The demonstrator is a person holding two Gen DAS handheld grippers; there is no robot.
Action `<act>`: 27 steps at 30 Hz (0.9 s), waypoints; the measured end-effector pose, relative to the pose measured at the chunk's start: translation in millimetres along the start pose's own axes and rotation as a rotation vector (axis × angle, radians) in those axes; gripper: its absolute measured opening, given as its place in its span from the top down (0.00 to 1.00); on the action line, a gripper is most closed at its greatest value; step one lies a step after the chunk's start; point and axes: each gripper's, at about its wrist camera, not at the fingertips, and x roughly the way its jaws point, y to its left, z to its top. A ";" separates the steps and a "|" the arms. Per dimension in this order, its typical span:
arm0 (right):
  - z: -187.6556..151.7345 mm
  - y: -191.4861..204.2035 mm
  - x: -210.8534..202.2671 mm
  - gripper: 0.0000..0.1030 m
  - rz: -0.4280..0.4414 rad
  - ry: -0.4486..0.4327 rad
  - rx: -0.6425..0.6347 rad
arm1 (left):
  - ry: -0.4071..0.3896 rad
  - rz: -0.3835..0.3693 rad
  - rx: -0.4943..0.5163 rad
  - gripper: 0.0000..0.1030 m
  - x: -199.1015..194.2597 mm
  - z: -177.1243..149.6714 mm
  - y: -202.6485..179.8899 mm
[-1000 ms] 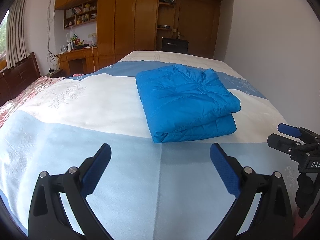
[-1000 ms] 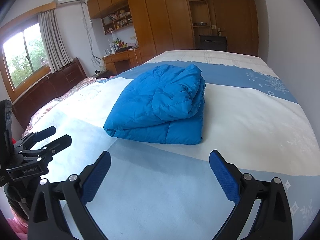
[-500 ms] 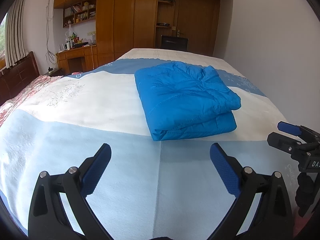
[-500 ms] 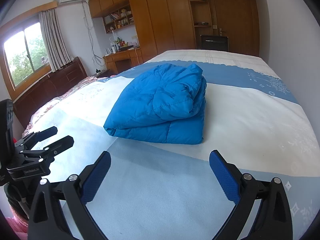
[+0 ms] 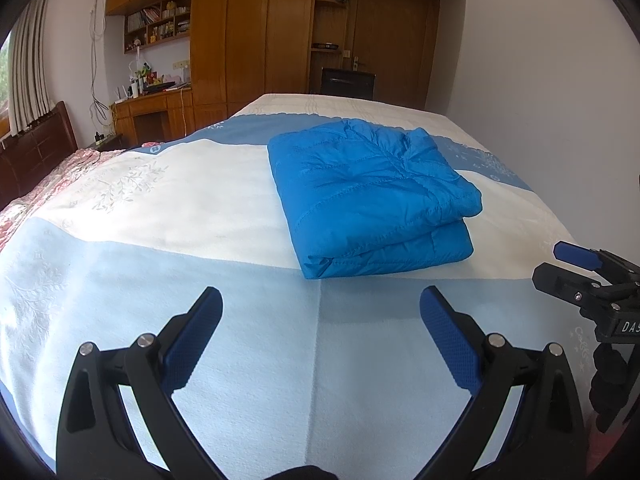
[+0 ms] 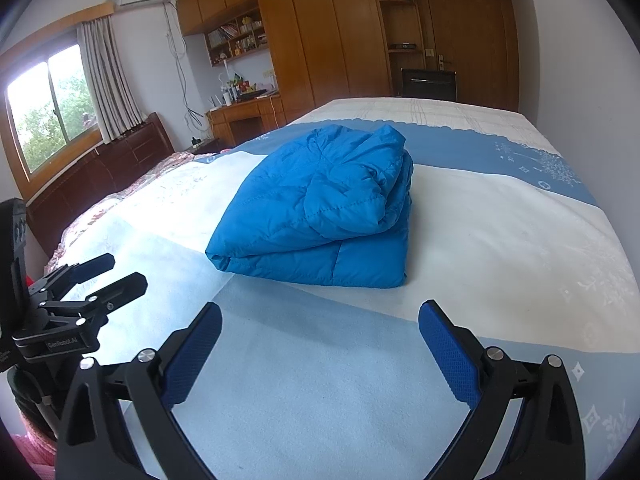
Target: Fold large clothes
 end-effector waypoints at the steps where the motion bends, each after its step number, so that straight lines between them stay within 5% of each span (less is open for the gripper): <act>1: 0.0 0.0 0.0 0.04 0.001 0.000 0.000 | 0.003 -0.001 0.000 0.05 0.4 -0.6 0.3; 27: -0.8 -6.9 8.0 0.04 -0.002 0.015 0.009 | 0.031 -0.022 -0.014 0.05 4.8 0.0 7.7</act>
